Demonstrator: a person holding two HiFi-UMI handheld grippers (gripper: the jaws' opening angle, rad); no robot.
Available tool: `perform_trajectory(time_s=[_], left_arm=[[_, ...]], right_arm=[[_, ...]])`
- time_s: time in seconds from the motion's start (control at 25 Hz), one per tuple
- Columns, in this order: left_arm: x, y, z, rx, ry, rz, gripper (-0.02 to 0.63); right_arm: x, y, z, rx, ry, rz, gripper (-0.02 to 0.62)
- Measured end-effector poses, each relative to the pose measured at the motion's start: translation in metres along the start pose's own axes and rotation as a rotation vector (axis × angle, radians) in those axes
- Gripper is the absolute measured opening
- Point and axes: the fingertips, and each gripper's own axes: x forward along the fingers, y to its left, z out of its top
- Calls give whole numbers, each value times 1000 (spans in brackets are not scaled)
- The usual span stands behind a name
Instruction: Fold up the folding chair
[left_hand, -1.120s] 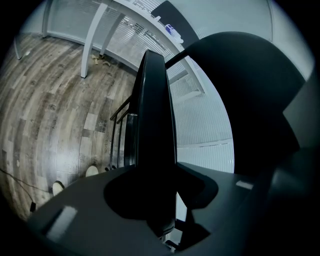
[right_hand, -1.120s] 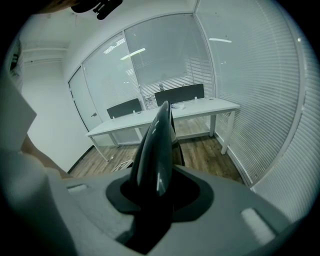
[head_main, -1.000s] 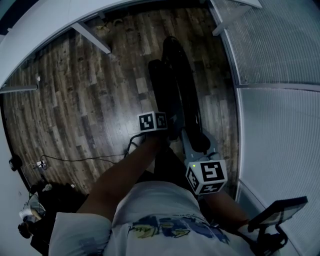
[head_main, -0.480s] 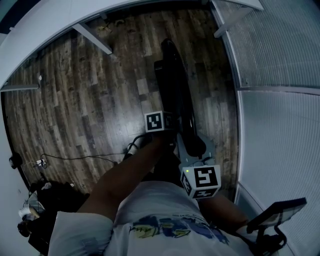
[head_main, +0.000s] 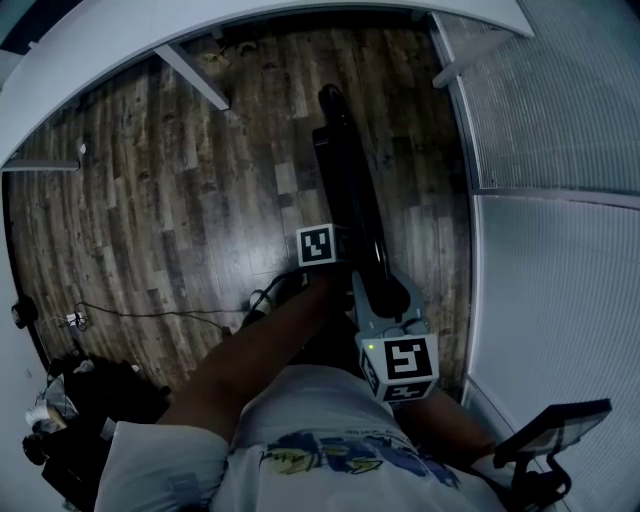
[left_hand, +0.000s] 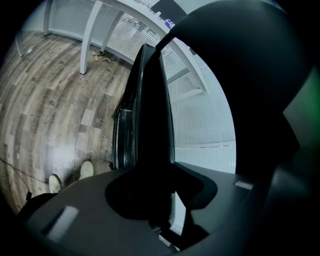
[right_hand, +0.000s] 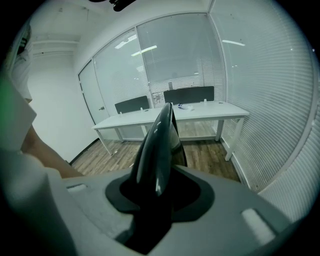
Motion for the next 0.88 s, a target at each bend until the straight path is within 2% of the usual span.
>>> perform_trajectory(time_s=[0.28, 0.56, 0.76, 0.88], left_arm=[[-1, -9, 10, -14, -41, -7, 137], [-20, 3, 20, -18, -85, 13, 130], [-35, 9, 21, -57, -134, -2, 130], [-51, 10, 31, -97, -192, -43, 130]], right_arm=[[0, -12, 12, -16, -7, 15, 100], [2, -2, 22, 0, -19, 41, 94], [1, 16, 26, -56, -29, 88, 94], [4, 35, 36, -109, -21, 123, 94]])
